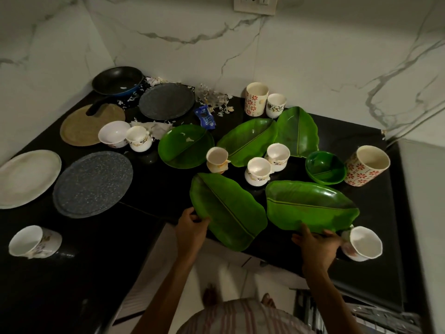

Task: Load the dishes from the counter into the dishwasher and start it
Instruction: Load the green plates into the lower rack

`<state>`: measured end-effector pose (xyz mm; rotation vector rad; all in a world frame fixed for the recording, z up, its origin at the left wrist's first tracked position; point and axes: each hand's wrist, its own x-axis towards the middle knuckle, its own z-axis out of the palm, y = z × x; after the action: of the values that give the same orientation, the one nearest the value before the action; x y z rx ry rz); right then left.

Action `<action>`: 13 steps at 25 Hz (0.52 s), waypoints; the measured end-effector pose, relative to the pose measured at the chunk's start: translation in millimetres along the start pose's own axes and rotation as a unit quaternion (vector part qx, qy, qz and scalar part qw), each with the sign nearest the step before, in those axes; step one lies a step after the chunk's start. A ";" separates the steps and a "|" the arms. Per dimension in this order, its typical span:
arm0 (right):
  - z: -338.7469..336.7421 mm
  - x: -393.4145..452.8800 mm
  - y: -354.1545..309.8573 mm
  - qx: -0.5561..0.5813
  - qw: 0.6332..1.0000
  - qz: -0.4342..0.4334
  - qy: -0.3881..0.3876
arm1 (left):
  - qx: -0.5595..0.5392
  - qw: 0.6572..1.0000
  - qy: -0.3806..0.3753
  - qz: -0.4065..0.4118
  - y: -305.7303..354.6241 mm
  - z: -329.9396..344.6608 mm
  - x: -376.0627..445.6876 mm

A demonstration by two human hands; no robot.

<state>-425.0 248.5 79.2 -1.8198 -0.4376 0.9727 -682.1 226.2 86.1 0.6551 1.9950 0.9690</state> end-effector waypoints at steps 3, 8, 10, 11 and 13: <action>7.5 -1.7 -4.7 0.046 0.999 -0.008 0.016 | -0.021 1.000 0.013 -0.015 -4.0 3.5 3.8; 10.1 0.2 -15.1 0.094 0.995 0.008 0.015 | -0.079 0.995 0.015 -0.055 -1.6 -0.4 7.2; 10.2 4.4 -16.1 0.110 0.994 0.025 0.005 | -0.093 0.994 0.009 -0.050 6.8 -3.1 -0.7; 10.2 6.8 -15.8 0.117 0.993 0.031 -0.003 | -0.086 0.995 0.010 -0.043 7.9 -3.6 -3.2; 11.0 7.1 -17.8 0.111 0.993 0.035 -0.016 | -0.075 0.997 0.010 -0.018 7.1 -4.2 -7.1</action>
<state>-427.0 267.8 89.8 -1.6295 -0.2746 1.0571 -681.0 223.5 96.5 0.5270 1.9234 1.0950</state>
